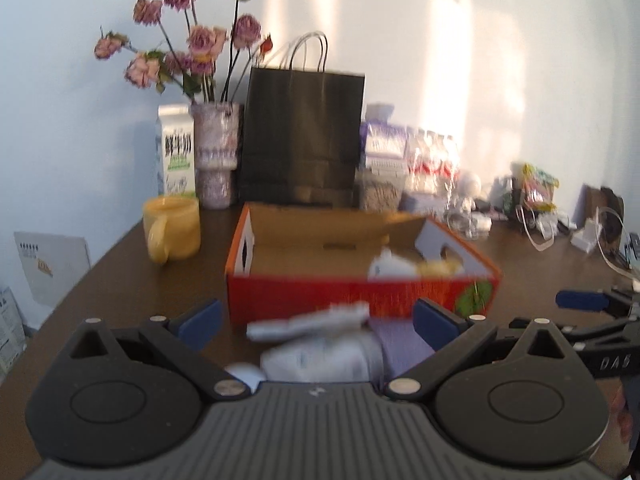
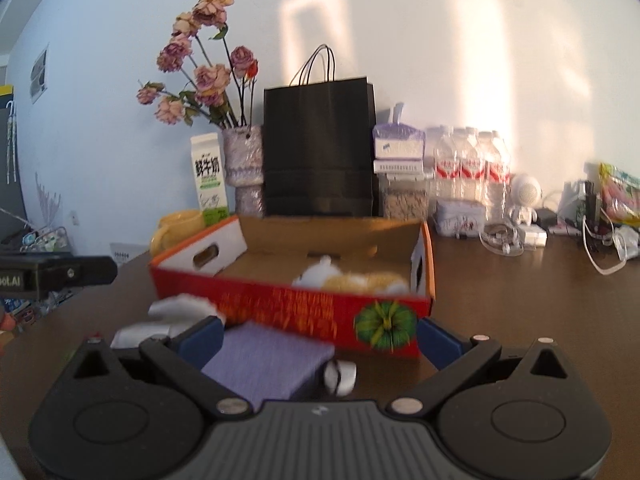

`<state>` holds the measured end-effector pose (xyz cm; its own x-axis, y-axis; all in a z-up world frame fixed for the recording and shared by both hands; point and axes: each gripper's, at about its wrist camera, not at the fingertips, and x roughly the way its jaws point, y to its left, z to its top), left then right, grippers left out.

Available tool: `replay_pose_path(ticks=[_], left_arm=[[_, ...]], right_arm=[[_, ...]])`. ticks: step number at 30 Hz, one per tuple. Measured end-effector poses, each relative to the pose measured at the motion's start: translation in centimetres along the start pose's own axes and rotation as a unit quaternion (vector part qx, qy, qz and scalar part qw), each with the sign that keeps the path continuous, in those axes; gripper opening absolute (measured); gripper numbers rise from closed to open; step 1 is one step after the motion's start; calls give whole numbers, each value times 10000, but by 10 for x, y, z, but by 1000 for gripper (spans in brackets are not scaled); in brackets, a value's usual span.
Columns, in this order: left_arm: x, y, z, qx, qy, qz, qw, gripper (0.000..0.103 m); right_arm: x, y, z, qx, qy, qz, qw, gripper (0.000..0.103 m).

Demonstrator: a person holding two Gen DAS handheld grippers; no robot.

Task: Organize objects
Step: 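Grasp the clear plastic bag with the left tool while the right tool grasps the yellow block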

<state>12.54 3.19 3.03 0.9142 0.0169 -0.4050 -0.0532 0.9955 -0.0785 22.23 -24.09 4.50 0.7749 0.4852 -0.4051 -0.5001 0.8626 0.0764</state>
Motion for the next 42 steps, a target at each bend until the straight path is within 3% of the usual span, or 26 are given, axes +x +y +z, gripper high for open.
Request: replay_pose_path(ticks=[9, 14, 20, 26, 29, 31, 39, 42], left_arm=[[-29, 8, -50, -97, 460, 18, 9989, 103], [-40, -2, -68, 78, 689, -210, 9974, 103], [-37, -12, -81, 25, 907, -383, 9951, 103], [-27, -21, -89, 66, 960, -259, 9950, 102], [-22, -22, -91, 27, 992, -138, 9950, 85], [-18, -20, -93, -22, 1052, -174, 9943, 49], [-22, -17, -91, -65, 887, -230, 9958, 45], [-24, -15, -89, -83, 832, -247, 9962, 45]], right_arm=[[-31, 0, -51, 12, 523, 21, 9986, 103], [-38, 7, -73, 35, 769, 131, 9970, 103], [-42, 14, -81, 3, 813, 175, 9965, 103], [-42, 11, -83, 26, 830, 159, 9964, 103], [-42, 11, -84, 25, 824, 177, 9964, 103], [-41, 11, -84, 28, 819, 173, 9965, 103], [-34, 12, -87, -86, 819, 95, 9966, 103], [-33, 13, -87, -112, 727, 79, 9973, 96]])
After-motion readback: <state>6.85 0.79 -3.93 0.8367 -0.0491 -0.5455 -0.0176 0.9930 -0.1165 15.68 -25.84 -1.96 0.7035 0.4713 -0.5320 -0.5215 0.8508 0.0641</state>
